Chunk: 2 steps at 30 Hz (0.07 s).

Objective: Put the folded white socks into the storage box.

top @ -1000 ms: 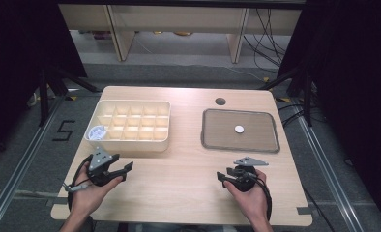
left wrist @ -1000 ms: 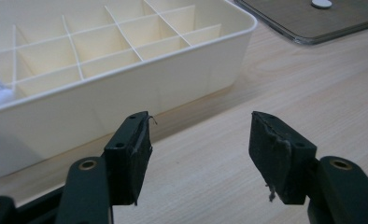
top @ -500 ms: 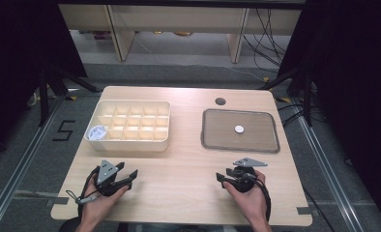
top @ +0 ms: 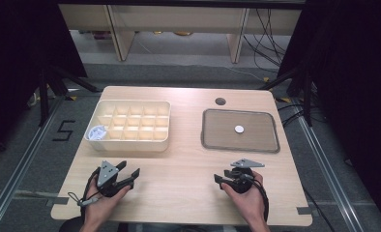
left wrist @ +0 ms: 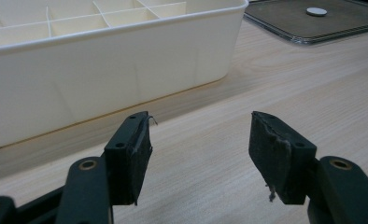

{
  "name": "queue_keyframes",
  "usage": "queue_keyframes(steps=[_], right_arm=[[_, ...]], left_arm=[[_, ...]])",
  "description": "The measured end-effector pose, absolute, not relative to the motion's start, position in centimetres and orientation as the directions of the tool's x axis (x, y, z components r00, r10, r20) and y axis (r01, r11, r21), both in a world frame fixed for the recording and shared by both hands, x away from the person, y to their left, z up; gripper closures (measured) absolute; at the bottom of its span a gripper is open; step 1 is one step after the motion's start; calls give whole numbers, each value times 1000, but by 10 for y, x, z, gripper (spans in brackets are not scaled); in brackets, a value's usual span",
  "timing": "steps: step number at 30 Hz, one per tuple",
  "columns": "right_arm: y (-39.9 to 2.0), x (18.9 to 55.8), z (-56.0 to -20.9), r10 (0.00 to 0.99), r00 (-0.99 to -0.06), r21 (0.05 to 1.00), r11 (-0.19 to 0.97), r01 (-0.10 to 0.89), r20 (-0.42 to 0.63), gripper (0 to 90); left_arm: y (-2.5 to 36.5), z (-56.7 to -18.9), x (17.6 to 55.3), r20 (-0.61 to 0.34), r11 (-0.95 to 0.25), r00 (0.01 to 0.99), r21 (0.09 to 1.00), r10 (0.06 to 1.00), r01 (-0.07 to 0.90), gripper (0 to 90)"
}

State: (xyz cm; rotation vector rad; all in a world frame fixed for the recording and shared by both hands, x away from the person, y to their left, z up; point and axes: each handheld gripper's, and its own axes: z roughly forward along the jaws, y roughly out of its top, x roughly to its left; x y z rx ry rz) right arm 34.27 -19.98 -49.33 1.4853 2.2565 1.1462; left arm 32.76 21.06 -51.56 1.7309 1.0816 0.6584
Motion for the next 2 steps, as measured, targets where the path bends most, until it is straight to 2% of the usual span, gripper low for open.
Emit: queue_keyframes(steps=[2], right_arm=[[-200,343,-493,854,-465,694,189,694,233,517]], left_arm=[[210,-515,327,-42,-149,460,917,887,370,383]])
